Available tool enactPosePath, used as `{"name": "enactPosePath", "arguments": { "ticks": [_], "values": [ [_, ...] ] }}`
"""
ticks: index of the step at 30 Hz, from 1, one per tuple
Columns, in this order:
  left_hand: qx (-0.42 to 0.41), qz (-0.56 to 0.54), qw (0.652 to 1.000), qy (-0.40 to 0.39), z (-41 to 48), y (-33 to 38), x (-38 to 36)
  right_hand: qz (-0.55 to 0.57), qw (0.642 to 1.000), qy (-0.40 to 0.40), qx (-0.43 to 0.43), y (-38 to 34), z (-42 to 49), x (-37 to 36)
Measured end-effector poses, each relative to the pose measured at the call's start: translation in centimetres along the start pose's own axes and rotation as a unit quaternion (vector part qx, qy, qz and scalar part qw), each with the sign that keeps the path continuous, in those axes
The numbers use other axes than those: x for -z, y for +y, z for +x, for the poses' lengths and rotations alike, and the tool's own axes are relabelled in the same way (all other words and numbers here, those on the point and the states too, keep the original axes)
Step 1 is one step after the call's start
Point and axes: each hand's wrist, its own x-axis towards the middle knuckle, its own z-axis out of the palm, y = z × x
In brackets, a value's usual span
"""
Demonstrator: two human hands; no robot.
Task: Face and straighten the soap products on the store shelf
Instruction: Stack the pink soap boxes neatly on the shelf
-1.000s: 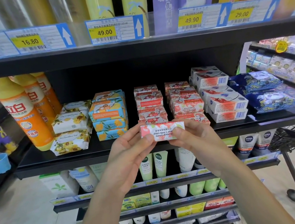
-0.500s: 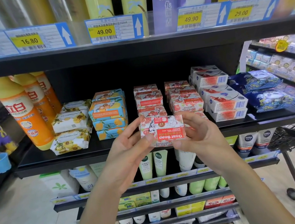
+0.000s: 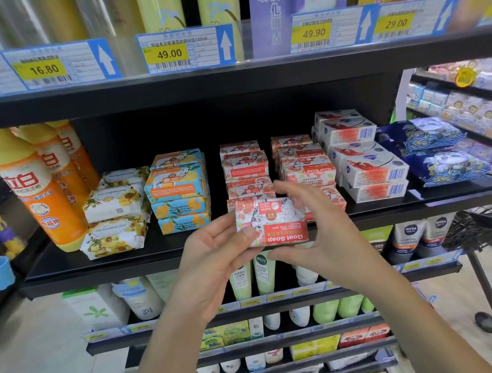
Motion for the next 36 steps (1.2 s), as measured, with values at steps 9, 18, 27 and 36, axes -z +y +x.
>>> {"name": "enactPosePath", "arguments": {
  "ticks": [9,18,27,36],
  "values": [
    [0.019,0.017,1.0,-0.016,0.1,-0.6,-0.3,-0.146,0.987,0.016,0.06,0.3,0.5,-0.3],
    [-0.133,0.363,0.917,0.096,1.2,-1.4,2.9,-0.209,0.977,-0.015,-0.029,3.3,2.6,4.6],
    [-0.157,0.611,0.771,0.086,3.0,-5.1,5.4,-0.253,0.964,-0.057,-0.057,6.2,5.0,6.5],
    [-0.191,0.621,0.753,0.099,3.7,-6.7,6.4,-0.249,0.968,-0.035,-0.011,6.9,5.1,5.9]
  ]
}}
